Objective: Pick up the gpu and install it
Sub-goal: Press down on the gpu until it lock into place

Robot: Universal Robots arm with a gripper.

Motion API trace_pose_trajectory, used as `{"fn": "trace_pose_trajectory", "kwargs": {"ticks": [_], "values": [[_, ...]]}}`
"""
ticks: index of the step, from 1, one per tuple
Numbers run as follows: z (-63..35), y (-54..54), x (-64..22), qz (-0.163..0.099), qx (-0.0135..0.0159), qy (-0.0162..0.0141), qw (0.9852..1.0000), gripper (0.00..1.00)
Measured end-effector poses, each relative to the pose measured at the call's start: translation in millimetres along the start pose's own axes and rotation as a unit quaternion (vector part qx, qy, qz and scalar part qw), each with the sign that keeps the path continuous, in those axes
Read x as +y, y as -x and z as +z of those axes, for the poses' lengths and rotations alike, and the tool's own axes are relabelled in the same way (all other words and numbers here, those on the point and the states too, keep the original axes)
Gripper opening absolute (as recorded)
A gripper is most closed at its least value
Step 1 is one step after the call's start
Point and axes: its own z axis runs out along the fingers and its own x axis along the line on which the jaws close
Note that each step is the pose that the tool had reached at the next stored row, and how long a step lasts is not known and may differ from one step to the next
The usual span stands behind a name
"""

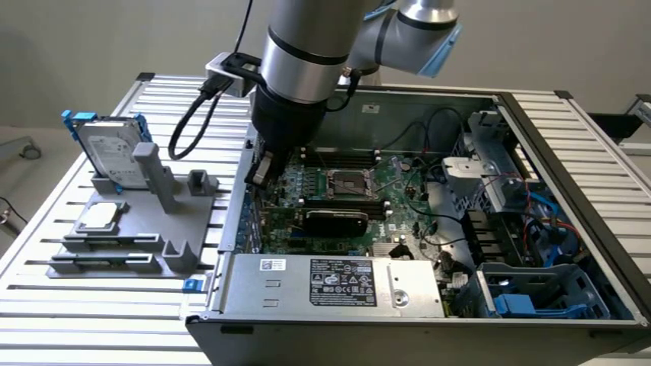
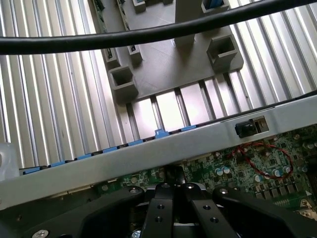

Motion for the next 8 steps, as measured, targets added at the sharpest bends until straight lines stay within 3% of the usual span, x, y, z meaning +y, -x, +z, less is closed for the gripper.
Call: {"fn": "trace_pose_trajectory", "kwargs": {"ticks": [8], "values": [[-3.6,0.1,-0.3,0.000,0.0001,0.0012,1.0000,0.11]]}}
